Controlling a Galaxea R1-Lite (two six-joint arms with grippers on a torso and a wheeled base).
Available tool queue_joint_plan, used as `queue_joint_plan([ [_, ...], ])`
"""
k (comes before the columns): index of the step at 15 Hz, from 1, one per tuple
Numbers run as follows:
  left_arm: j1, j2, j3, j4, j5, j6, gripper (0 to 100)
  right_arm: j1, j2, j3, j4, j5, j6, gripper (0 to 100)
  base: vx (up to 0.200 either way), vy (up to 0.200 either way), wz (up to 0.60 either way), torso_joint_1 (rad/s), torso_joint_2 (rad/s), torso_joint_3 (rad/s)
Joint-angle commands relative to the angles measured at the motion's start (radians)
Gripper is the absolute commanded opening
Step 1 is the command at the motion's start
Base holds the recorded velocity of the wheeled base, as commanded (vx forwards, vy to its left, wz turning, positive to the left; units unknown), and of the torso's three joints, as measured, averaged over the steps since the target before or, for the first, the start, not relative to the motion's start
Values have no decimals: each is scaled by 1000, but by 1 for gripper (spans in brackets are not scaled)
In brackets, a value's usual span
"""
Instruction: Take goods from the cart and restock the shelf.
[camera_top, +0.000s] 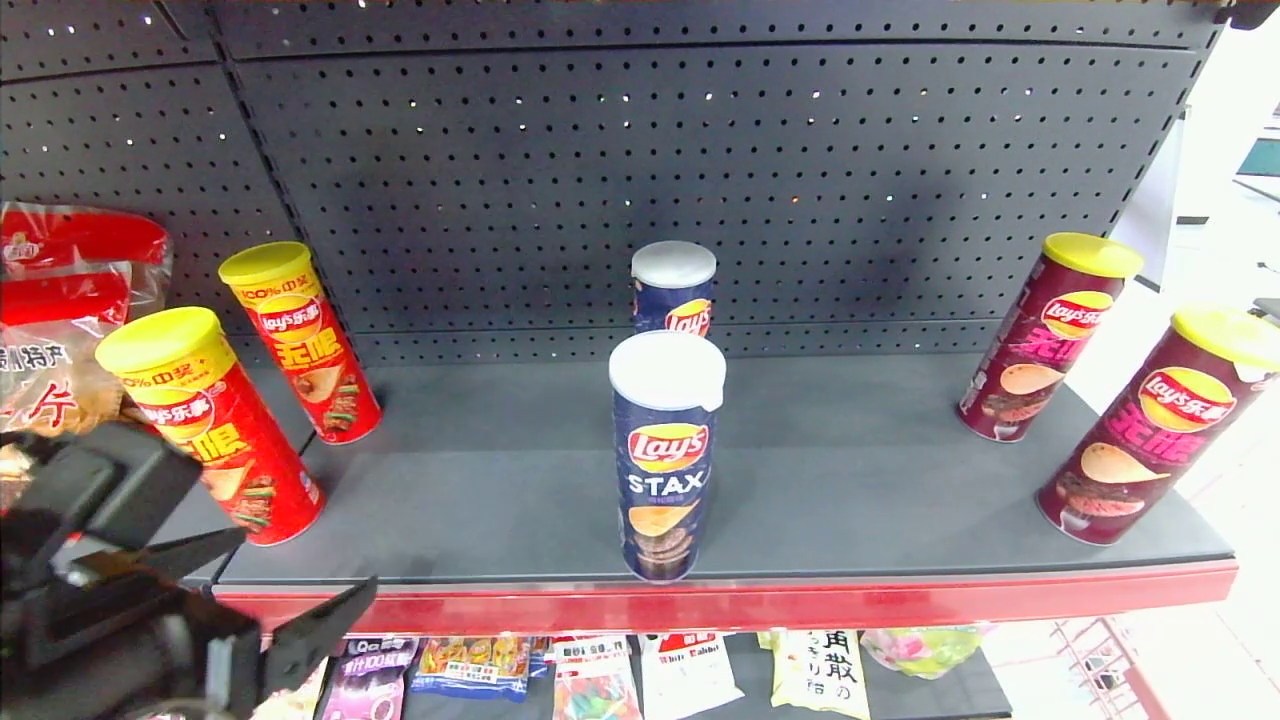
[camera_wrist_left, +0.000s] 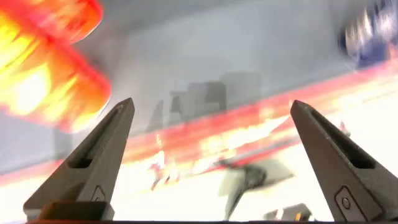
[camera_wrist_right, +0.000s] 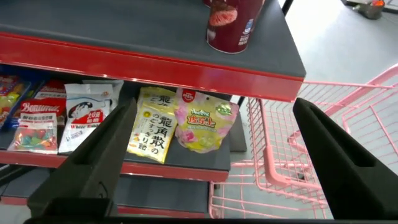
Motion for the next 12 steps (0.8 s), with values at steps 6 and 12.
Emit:
queue_joint_plan([
  [6, 523, -860, 63, 642, 30, 25, 100, -277, 46, 18, 1, 5, -3, 100, 0, 0, 0, 0, 0, 0],
  [12, 539, -963, 379, 120, -158, 21, 100, -217, -122, 29, -8, 217, 28, 100, 0, 0, 0, 0, 0, 0],
])
